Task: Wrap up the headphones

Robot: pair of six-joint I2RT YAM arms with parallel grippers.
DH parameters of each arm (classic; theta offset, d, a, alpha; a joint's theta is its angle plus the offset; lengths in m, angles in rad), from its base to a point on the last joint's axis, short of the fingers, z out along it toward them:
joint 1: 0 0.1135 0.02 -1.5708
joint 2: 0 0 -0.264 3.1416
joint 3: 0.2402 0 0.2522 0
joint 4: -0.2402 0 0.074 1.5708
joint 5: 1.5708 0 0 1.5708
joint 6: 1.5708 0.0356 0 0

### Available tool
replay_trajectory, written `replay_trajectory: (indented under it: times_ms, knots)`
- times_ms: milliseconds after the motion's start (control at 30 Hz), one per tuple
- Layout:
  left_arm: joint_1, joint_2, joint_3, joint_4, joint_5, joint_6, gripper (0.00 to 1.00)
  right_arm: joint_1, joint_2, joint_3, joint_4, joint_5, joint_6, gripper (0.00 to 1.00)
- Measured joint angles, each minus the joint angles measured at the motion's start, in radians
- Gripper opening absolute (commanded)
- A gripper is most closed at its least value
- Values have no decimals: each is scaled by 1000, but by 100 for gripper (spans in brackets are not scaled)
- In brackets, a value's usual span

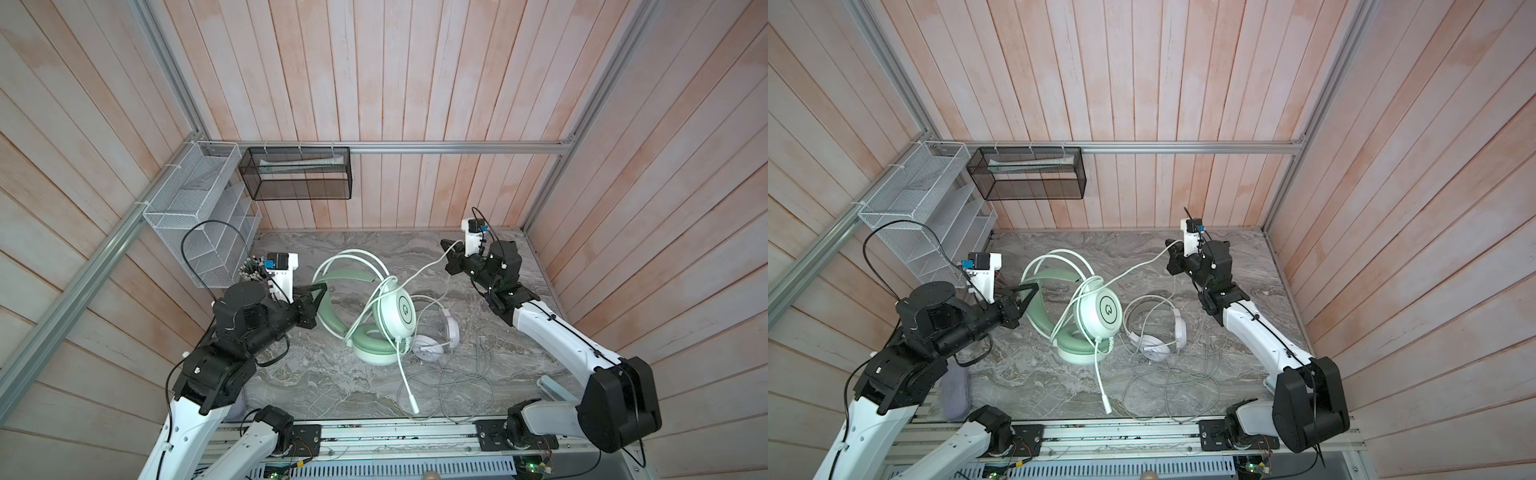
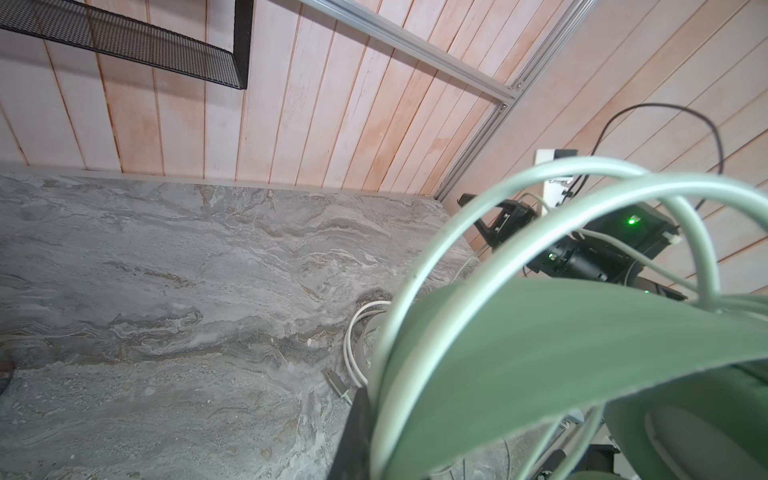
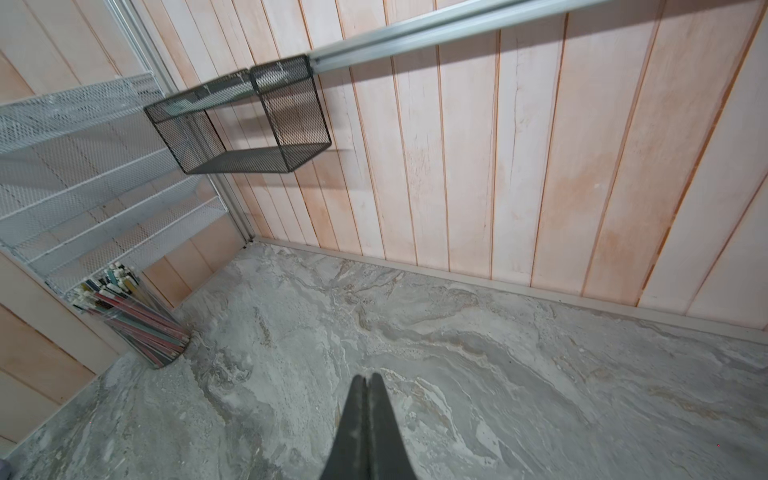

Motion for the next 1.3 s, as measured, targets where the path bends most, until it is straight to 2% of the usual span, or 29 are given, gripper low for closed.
replay_trajectory:
  times_ms: [267,533,700,933,1100,1300]
  knots:
    - [0,6,-86,-2,19,1,0,3,-12,242,-27,9,-43,0]
    - [0,-27,-87,-4,23,8,0,-21,107,257,-78,19,-81,0]
    - [0,-31,-87,-3,23,8,0,-36,227,344,-159,18,-116,0]
    - [0,-46,-43,-6,-20,2,0,-35,253,275,-148,9,-130,0]
    - [2,-10,34,43,44,-60,0,-14,304,248,-138,-20,-127,0]
    - [1,34,38,129,181,-198,0,73,308,248,-124,-14,-129,0]
